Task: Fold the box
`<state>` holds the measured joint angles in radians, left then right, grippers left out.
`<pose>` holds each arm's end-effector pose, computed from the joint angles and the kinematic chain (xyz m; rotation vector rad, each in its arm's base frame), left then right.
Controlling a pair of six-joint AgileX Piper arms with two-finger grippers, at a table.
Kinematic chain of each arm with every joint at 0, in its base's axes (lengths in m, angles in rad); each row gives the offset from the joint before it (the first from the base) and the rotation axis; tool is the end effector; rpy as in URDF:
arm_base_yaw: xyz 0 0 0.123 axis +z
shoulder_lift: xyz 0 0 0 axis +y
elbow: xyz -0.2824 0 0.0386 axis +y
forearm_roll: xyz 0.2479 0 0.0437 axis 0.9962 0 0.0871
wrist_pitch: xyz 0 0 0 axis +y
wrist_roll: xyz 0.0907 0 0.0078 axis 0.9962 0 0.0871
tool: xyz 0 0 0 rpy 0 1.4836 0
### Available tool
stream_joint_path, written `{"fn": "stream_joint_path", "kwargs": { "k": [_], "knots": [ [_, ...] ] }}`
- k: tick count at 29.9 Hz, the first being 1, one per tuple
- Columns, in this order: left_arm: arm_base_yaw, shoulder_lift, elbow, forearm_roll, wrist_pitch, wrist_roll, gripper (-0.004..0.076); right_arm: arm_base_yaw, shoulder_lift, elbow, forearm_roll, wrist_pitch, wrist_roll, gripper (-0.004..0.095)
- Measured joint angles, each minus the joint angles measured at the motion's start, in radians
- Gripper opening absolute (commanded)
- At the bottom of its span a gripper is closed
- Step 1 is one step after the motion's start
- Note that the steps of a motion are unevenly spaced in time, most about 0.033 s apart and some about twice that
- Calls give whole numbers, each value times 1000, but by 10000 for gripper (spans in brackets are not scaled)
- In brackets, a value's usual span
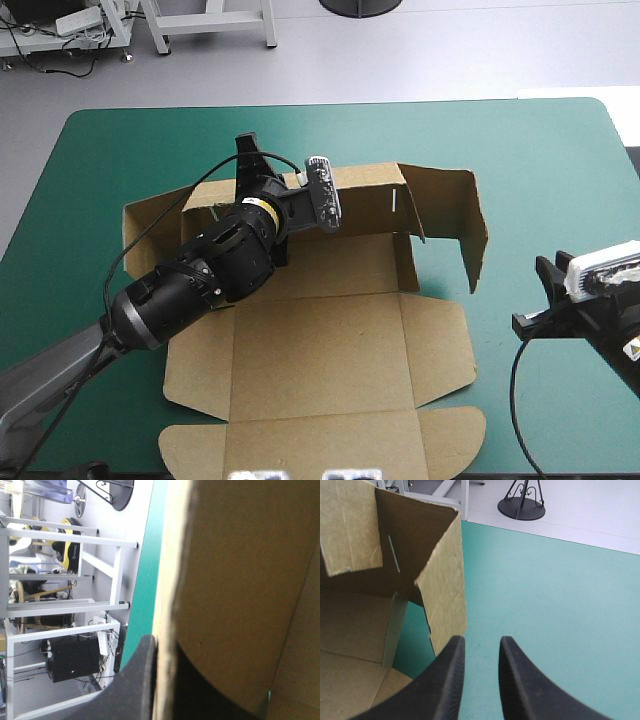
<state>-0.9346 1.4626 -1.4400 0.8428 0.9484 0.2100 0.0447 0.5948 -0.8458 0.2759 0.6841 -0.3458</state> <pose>0.2303 -0.2187 0.4003 1.3993 1.6525 0.6466 0.1011 0.0202 0.3882 -0.2818 1.8731 0.1062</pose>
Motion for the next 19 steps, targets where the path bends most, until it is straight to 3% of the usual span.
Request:
{"fn": "stream_joint_path", "kwargs": {
  "k": [8,19],
  "knots": [
    [0,11,111,70,-110,-62,-3,0,186,-171,-11,-8,7,232],
    [-26,67,120,172,-149,-115,-3,0,525,-357,32,37,-10,168]
  ]
}}
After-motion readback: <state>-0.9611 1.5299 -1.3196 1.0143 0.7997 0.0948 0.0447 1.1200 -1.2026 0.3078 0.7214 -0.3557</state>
